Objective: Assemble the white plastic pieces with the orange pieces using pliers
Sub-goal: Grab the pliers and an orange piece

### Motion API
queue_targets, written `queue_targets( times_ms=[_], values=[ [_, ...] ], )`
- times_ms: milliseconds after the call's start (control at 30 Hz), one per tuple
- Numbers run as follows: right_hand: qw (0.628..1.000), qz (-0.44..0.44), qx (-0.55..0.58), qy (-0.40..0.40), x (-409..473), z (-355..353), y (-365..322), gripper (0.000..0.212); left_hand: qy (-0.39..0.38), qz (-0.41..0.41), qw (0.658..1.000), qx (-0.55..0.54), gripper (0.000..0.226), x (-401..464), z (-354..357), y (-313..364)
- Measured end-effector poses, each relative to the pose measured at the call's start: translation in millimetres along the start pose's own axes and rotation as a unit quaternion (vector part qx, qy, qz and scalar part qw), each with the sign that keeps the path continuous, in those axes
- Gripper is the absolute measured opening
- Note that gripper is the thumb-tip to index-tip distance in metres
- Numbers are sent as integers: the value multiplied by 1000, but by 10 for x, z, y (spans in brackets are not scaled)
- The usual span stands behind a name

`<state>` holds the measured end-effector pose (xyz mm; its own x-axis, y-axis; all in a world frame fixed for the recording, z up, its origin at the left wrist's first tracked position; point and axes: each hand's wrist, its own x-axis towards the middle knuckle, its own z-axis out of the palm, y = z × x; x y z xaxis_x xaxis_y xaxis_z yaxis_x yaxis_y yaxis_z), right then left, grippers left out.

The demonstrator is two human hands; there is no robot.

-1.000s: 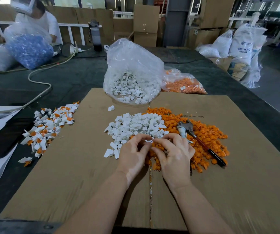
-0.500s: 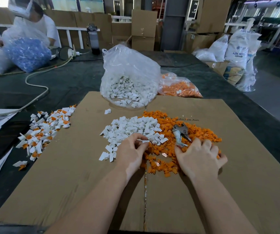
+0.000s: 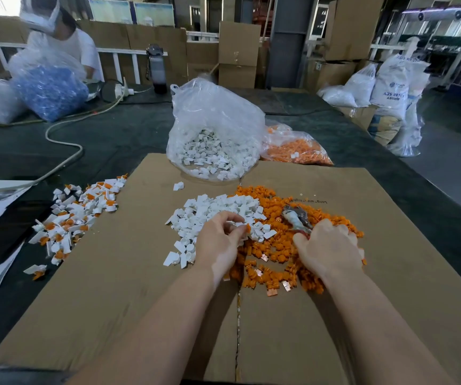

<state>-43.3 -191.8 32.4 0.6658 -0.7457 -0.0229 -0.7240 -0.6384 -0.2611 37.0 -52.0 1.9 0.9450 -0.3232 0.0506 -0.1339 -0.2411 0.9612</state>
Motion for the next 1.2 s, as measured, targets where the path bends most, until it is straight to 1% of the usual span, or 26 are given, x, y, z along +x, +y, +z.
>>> queue_targets(
  times_ms=[100, 133, 200, 300, 367, 467, 533, 600, 733, 800, 967, 1067, 1133, 1167, 1200],
  values=[
    [992, -88, 89, -15, -18, -64, 11, 30, 4, -28, 998, -59, 8, 43, -2, 68],
    [985, -113, 130, -35, -43, -91, 4, 29, 6, -37, 996, -80, 8, 54, -7, 89],
    [958, -140, 226, -105, -96, -144, -27, 24, 12, -59, 991, -116, 8, 78, -23, 126],
    [908, -128, 330, -224, -163, -204, -61, 27, 24, -86, 983, -158, 8, 121, -58, 152],
    [879, -114, 370, -278, -189, -228, -73, 28, 28, -97, 983, -156, 7, 144, -83, 151],
    [853, -99, 396, -327, -188, -243, -81, 29, 38, -102, 983, -150, 10, 160, -116, 131],
    [843, -98, 397, -349, -181, -242, -97, 20, 43, -110, 982, -150, 11, 164, -135, 115],
    [840, -97, 393, -362, -189, -234, -126, 13, 46, -121, 979, -159, 10, 166, -146, 96],
    [841, -108, 377, -373, -206, -211, -183, 12, 60, -137, 973, -173, 7, 179, -149, 67],
    [847, -117, 361, -371, -213, -215, -202, 11, 68, -139, 972, -176, 6, 182, -148, 69],
    [864, -139, 324, -359, -209, -210, -204, 18, 85, -144, 968, -189, 9, 188, -157, 88],
    [860, -139, 336, -358, -226, -206, -203, 17, 86, -144, 967, -190, 7, 193, -153, 96],
    [872, -144, 317, -345, -247, -215, -214, 6, 85, -148, 965, -197, 7, 190, -141, 100],
    [883, -151, 298, -329, -256, -218, -216, 6, 85, -151, 964, -201, 7, 188, -135, 100],
    [897, -161, 273, -309, -257, -210, -219, 11, 85, -154, 963, -205, 9, 187, -125, 97]
  ],
)
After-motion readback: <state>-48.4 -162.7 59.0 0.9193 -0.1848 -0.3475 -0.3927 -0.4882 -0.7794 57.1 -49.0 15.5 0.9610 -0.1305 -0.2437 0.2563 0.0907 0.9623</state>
